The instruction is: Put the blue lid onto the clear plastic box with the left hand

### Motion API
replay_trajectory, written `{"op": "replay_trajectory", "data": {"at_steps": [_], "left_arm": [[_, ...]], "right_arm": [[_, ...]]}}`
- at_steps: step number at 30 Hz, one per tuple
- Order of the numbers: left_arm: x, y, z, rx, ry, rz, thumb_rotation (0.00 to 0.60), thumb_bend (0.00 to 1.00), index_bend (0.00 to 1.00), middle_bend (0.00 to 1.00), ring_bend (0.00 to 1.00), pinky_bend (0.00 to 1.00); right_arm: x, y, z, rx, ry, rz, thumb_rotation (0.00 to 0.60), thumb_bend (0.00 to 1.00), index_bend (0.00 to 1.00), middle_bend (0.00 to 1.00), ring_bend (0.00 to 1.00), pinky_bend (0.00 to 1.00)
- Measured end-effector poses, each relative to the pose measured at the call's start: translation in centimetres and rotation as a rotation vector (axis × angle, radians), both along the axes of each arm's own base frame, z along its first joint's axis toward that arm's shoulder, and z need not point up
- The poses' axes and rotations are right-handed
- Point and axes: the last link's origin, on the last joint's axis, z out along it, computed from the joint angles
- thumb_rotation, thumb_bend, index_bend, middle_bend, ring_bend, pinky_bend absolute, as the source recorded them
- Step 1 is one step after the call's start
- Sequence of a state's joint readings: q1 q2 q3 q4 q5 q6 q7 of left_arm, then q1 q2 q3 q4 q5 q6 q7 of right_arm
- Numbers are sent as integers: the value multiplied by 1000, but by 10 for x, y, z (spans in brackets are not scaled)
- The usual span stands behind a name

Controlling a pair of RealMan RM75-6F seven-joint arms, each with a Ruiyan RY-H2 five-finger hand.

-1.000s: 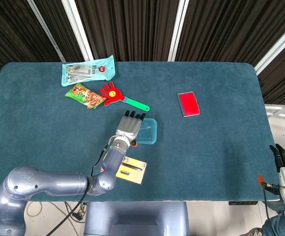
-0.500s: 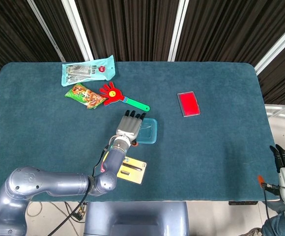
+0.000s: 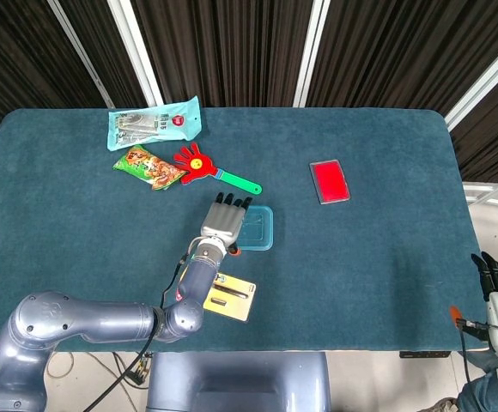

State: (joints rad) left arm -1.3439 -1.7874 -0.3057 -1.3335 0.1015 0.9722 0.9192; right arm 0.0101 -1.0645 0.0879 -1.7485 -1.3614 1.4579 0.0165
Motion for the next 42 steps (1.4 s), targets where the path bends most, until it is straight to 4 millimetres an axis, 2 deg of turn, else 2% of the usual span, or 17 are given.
{"op": "replay_trajectory", "data": {"at_steps": [32, 42], "left_arm": [[-2, -1, -2, 1, 32, -44, 600, 101, 0, 112, 22, 0], [-2, -2, -3, -6, 56, -57, 600, 89, 0, 42, 22, 0]], "right_arm": [[-1, 0, 0, 0, -4, -8, 600, 336, 0, 14, 0, 0], [-1, 0, 1, -3, -4, -9, 600, 336, 0, 14, 0, 0]]}}
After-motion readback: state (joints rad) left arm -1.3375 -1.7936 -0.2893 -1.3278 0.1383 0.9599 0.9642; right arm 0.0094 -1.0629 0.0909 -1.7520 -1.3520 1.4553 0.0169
